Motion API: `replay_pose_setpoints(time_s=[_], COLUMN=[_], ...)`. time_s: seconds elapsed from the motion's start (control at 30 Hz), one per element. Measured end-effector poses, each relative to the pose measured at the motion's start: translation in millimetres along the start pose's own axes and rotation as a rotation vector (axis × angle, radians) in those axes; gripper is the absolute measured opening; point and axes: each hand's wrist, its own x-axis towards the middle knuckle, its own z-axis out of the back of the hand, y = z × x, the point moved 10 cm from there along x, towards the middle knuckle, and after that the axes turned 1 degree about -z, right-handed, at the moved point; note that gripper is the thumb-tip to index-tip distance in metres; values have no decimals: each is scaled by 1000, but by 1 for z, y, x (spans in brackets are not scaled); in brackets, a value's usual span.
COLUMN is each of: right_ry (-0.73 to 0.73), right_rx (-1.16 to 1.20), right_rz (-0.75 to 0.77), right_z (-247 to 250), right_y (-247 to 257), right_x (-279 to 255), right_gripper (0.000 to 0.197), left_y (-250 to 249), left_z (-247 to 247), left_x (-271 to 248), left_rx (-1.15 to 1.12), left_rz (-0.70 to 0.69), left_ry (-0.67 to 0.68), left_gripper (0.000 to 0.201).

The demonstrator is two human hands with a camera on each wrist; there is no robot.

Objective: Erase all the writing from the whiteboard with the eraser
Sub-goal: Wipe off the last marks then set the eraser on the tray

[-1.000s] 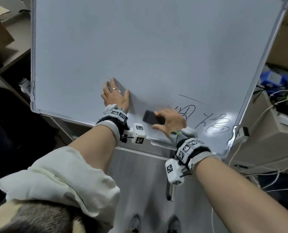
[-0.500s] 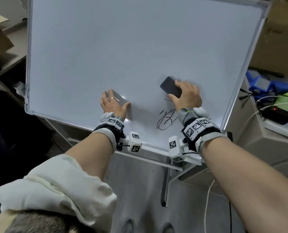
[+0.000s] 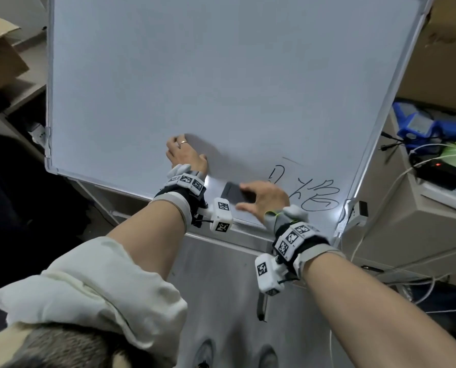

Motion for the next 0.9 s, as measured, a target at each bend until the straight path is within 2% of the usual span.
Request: replay_pose_setpoints(time_s=[0.07, 0.13, 0.2, 0.3, 0.47, 0.57, 0.63, 0.67, 0.73, 0.77, 0.83, 0.9], right_ry=[-198, -381, -421, -350, -107, 115, 176, 176, 88, -9, -214, -322], right_rx=[78, 101, 75, 32, 9, -8, -41, -47, -10, 29, 83, 54], right_rz=[-40, -92, -163, -188, -43, 15, 7, -1, -17, -23, -37, -72], right_z=[51, 104, 132, 117, 33, -19, -29, -23, 11, 40, 100, 141], right_y=[-16, -40, -62, -74, -45, -29, -28, -31, -38, -46, -66, -89], right_x=[13, 24, 32, 31, -5, -33, -40, -37, -28, -20, -7, 2], right_gripper=[57, 55, 54, 51, 55, 57, 57, 56, 53, 52, 53, 53], left_y=[-4, -4, -6, -6, -5, -14, -27, -34, -41, -45, -50, -53], left_z=[-4, -8, -14, -25, -27, -19, -13, -16, -26, -29, -33, -36], left_x=[-4, -7, -10, -12, -13, -16, -20, -20, -24, -26, -28, -29], left_rx=[-21, -24, 15, 63, 79, 67, 74, 49, -10, -21, -4, 27], left_rz=[10, 36, 53, 50, 45, 6, -68, -96, -109, -107, -96, -88], left_ry=[25, 50, 84, 85, 96, 51, 4, 32, 127, 152, 171, 172], left_gripper=[72, 91, 113, 125, 124, 118, 111, 110, 115, 118, 121, 119])
